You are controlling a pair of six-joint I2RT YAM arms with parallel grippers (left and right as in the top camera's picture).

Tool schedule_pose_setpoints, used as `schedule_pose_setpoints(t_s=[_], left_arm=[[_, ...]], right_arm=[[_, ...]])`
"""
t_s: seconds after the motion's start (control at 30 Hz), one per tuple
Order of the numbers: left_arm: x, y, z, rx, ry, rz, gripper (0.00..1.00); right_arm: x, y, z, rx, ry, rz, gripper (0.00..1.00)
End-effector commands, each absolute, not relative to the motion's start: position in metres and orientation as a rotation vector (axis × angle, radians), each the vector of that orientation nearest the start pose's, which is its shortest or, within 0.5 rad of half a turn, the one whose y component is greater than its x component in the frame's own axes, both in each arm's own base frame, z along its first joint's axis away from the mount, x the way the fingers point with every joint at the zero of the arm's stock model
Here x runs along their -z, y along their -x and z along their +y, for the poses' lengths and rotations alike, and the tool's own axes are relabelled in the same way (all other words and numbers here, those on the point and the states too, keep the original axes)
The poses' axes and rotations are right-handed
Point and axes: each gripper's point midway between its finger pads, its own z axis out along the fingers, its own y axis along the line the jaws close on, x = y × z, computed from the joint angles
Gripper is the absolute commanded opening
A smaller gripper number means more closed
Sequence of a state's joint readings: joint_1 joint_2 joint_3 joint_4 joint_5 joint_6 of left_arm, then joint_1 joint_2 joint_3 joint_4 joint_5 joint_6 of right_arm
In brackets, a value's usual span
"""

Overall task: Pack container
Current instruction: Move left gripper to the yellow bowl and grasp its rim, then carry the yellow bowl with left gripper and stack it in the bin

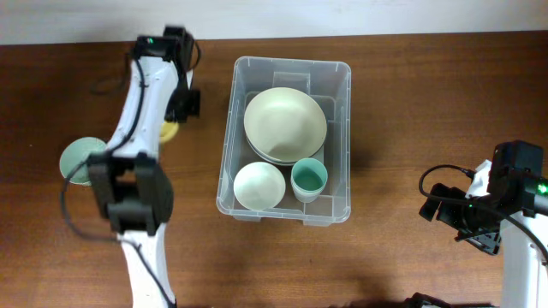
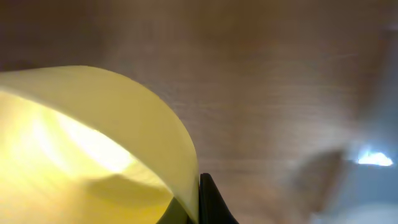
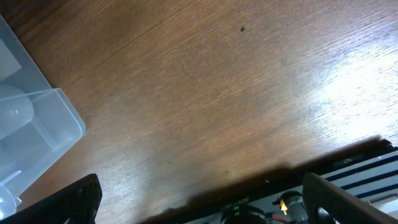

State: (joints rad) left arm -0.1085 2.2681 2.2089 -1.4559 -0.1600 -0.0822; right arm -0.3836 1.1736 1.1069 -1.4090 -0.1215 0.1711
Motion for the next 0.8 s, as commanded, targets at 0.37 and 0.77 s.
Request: schedule_pose_setpoints(t_s=[0.37,0.77], left_arm=[[-0.245,-0.340,-0.135,-0.072,-0.454,2.927,0.00],[-0.184,-0.297,-0.174,-0.150,-0.661,3.058,0.01]], right_arm=[[-0.156,-0.184,-0.050,-0.177,-0.800,2.924,0.99],[-0.156,-0.184,-0.050,-0.177,-0.800,2.924,0.99]])
